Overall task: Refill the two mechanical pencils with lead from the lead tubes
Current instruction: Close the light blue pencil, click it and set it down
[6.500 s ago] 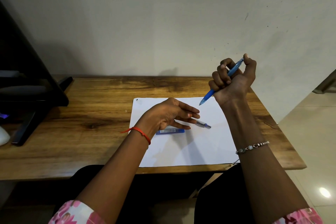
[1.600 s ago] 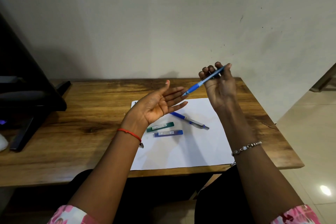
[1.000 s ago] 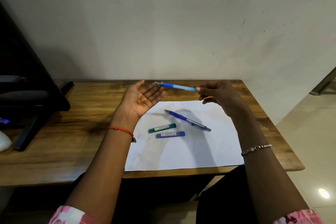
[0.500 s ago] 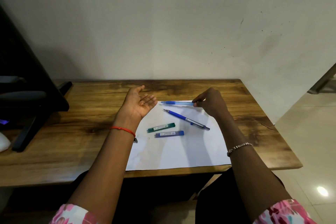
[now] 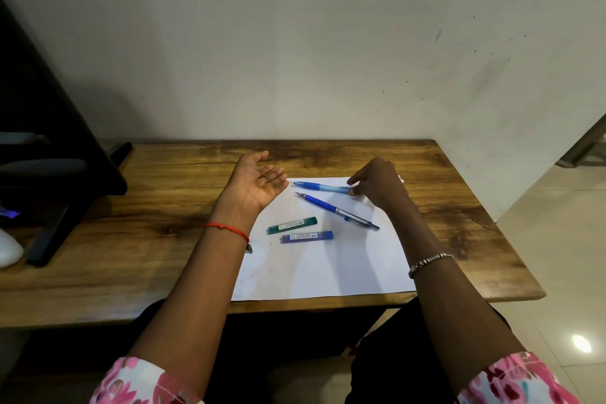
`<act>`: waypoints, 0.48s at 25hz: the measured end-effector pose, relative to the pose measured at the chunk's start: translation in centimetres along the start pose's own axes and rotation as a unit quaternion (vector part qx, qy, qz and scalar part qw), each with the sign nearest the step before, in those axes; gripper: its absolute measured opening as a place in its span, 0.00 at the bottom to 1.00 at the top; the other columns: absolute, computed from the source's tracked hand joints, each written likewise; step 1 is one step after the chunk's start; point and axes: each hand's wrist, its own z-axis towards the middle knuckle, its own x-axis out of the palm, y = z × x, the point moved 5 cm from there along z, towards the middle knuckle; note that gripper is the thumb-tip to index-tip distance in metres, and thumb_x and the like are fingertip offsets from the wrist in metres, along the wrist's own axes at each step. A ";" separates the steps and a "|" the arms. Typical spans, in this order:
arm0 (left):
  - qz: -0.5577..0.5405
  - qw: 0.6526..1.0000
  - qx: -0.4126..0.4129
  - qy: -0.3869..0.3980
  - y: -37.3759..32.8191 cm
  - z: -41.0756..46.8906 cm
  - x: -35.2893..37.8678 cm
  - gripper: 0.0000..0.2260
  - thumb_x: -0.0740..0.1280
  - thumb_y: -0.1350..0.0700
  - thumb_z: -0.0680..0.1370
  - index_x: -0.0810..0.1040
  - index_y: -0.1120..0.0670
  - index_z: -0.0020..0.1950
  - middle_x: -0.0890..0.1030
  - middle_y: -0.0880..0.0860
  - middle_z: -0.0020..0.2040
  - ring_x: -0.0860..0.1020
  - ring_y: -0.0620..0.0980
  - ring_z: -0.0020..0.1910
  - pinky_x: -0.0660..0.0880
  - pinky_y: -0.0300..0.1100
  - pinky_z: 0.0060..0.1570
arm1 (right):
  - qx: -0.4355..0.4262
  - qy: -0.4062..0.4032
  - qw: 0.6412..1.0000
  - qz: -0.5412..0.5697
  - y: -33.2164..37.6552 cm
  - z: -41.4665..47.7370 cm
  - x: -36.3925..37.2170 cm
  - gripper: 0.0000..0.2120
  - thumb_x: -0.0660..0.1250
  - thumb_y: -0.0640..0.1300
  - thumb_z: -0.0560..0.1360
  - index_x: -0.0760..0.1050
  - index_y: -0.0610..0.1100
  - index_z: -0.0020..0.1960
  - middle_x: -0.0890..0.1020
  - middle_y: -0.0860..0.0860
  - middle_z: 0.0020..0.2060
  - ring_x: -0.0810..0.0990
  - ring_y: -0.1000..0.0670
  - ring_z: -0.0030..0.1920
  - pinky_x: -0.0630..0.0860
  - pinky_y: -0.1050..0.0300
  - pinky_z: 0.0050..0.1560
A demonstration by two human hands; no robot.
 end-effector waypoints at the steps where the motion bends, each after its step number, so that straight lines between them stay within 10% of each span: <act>1: 0.000 1.000 0.000 0.000 0.0 0.0 0.0 0.09 0.59 0.57 0.79 0.71 0.63 0.47 0.72 0.63 0.63 0.71 0.59 0.66 0.68 0.48 0.66 | 0.000 -0.003 1.000 0.008 0.1 -0.1 -0.1 0.13 0.74 0.36 0.68 0.81 0.36 0.53 0.83 0.38 0.50 0.79 0.43 0.50 0.72 0.58 0.46; 8: 0.043 0.999 0.021 0.015 -0.1 0.5 0.2 0.07 0.60 0.59 0.78 0.72 0.60 0.41 0.76 0.57 0.42 0.76 0.53 0.48 0.71 0.45 0.60 | -0.076 0.056 0.995 0.043 1.7 -1.5 -1.0 0.10 0.76 0.36 0.65 0.83 0.34 0.45 0.83 0.40 0.39 0.71 0.54 0.30 0.65 0.74 0.24; 12: 0.088 0.993 0.068 0.034 -0.3 0.5 0.7 0.06 0.60 0.64 0.77 0.74 0.59 0.41 0.77 0.54 0.41 0.77 0.49 0.41 0.75 0.43 0.52 | -0.091 0.135 0.986 -0.035 2.0 -2.0 -0.1 0.13 0.77 0.39 0.64 0.83 0.35 0.45 0.83 0.42 0.39 0.74 0.51 0.33 0.66 0.66 0.29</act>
